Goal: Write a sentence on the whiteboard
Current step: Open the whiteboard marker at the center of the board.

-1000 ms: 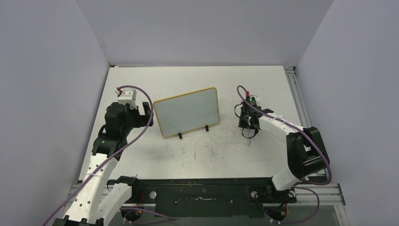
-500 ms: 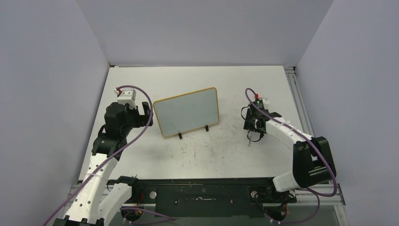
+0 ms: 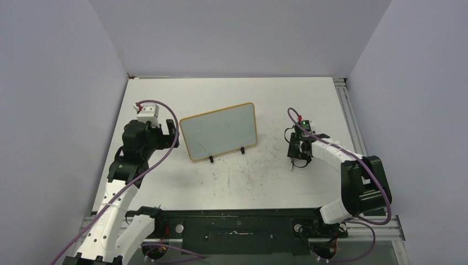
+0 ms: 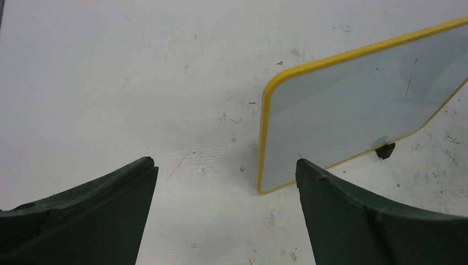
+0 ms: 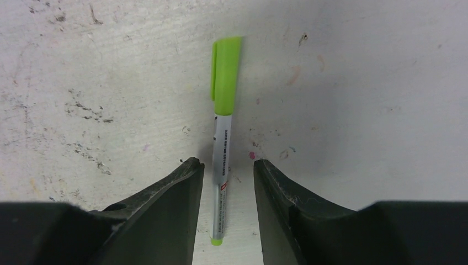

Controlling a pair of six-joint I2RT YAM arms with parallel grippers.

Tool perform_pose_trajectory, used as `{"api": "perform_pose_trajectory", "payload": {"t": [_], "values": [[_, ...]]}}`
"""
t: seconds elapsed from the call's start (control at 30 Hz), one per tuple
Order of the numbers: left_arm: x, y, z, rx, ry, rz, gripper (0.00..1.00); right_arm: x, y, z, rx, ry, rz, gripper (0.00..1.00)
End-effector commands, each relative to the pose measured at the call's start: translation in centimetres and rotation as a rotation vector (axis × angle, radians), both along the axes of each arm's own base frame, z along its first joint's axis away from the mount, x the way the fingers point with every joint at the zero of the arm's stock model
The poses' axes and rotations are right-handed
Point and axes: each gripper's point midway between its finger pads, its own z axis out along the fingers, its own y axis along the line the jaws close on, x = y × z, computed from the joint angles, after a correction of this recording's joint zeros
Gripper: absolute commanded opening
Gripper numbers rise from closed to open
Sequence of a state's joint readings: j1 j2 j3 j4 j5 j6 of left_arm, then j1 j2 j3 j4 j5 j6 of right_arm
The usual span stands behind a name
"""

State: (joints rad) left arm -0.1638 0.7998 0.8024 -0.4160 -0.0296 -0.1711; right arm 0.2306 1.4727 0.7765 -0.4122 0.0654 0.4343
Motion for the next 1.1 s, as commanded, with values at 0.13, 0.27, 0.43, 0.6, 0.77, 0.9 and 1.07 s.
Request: {"api": "perform_pose_trajectory", "payload": {"t": [0.13,0.27,0.43,0.6,0.77,0.9,1.07], "values": [[0.4,0.2,1.3,-0.002,-0.045,0.007,0.96,0.1,0.5,-0.9,0.016,0.006,0.025,0.35],[0.4,0.1,1.3,-0.003,-0.045,-0.001,0.96,-0.1,1.0,-1.3,0.046,0.018,0.031,0.29],[0.3,0.3,1.6,-0.002,-0.058,0.006,0.96,-0.1,1.8,-1.6,0.110,0.025,0.041,0.17],[0.1,-0.7,2.3,-0.027,-0.093,-0.049,0.96,0.2,2.4,-0.7,0.139,-0.008,0.075,0.05],[-1.0,-5.0,3.6,-0.110,-0.143,-0.270,0.97,0.6,4.7,3.2,0.212,-0.143,0.192,0.05],[-2.6,-8.7,5.9,-0.270,-0.198,-0.392,0.97,-0.2,8.9,8.5,0.313,-0.298,0.384,0.05],[-4.3,-12.9,9.1,-0.552,-0.213,-0.492,0.98,-2.5,14.0,15.4,0.498,-0.483,0.597,0.05]]}}
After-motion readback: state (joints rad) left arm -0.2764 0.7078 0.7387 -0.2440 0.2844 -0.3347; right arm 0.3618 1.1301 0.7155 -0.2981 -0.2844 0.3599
